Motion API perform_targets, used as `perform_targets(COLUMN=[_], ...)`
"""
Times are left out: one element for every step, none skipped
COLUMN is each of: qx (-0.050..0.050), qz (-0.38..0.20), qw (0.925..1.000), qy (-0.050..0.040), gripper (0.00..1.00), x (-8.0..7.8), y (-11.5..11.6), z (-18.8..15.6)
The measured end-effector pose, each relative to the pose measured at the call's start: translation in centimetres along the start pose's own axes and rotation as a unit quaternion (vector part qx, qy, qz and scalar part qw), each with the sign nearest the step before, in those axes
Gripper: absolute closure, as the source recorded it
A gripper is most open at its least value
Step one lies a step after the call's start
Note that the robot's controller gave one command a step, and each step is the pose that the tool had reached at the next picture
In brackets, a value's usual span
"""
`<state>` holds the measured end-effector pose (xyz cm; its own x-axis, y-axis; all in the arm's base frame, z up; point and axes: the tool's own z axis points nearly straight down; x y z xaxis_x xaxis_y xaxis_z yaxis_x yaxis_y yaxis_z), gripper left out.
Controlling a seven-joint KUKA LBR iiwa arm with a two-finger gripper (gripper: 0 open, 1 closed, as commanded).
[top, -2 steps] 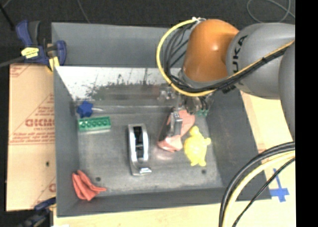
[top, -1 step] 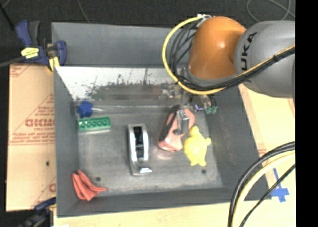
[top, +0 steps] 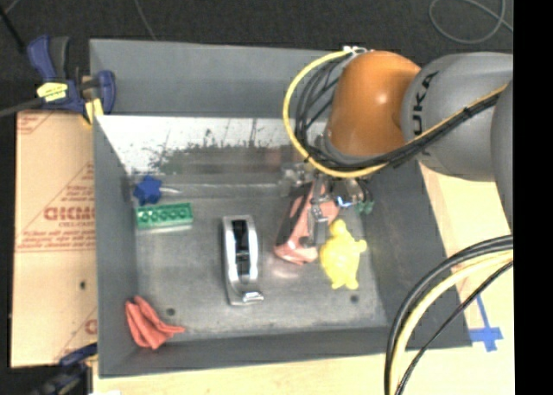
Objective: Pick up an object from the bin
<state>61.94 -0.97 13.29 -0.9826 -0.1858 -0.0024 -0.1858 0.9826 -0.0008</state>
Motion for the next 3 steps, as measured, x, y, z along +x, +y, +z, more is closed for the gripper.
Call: perform_targets(qx=[0.001, 0.001, 0.001], qz=[-0.064, -0.151, -0.151], qw=[0.9979, 0.9885, 0.9886], qy=[-0.0006, -0.0057, -0.0058], gripper=[0.00, 1.00, 1.00], x=[-0.1, 0.0, 0.0], y=[-1.6, -2.4, -2.4], z=[3.0, 4.0, 4.0])
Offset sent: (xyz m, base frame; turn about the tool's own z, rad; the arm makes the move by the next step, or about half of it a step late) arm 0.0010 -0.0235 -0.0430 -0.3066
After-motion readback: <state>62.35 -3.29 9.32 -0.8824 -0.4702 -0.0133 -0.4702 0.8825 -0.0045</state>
